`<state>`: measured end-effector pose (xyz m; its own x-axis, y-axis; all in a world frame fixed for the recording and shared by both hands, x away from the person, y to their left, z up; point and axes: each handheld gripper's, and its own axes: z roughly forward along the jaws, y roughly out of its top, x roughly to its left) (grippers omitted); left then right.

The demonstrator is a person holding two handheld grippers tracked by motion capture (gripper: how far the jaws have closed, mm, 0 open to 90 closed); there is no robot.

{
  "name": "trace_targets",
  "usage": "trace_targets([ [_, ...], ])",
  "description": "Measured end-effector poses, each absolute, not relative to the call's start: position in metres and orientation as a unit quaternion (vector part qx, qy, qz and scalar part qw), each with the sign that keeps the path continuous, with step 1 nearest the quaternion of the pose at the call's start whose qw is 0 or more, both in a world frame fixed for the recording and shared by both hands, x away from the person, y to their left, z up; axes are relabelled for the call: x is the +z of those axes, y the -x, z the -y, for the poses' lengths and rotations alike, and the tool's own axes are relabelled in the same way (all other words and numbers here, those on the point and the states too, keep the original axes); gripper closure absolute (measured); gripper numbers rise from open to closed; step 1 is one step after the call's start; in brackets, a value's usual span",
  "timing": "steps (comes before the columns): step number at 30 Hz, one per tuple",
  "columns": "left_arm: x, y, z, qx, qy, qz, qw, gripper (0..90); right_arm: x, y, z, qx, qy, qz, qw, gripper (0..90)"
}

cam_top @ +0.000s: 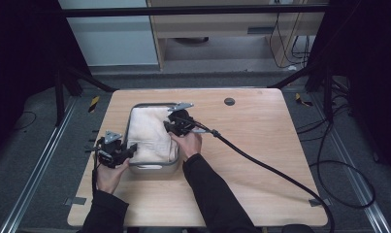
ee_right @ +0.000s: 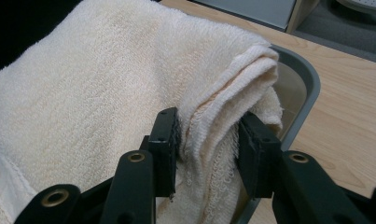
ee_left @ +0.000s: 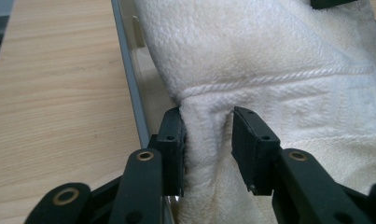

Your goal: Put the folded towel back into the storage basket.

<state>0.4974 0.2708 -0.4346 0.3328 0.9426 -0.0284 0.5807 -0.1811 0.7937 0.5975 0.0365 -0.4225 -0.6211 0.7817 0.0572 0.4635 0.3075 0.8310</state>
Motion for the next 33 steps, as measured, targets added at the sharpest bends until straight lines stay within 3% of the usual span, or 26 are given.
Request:
trace_targets([
  [16,-0.415,-0.485,-0.273,0.269,-0.706,-0.514,0.407,58.3,-0.402,-0.587,-0.021,0.456,-0.364,-0.784,0.210,50.6],
  [24,-0.412,-0.477,-0.268,0.282,-0.707,-0.499,0.414,49.8,-0.393,-0.575,0.015,0.467,-0.376,-0.775,0.202,35.7],
  [33,-0.411,-0.465,-0.268,0.282,-0.707,-0.483,0.433,40.5,-0.389,-0.553,0.067,0.483,-0.383,-0.761,0.201,26.7],
])
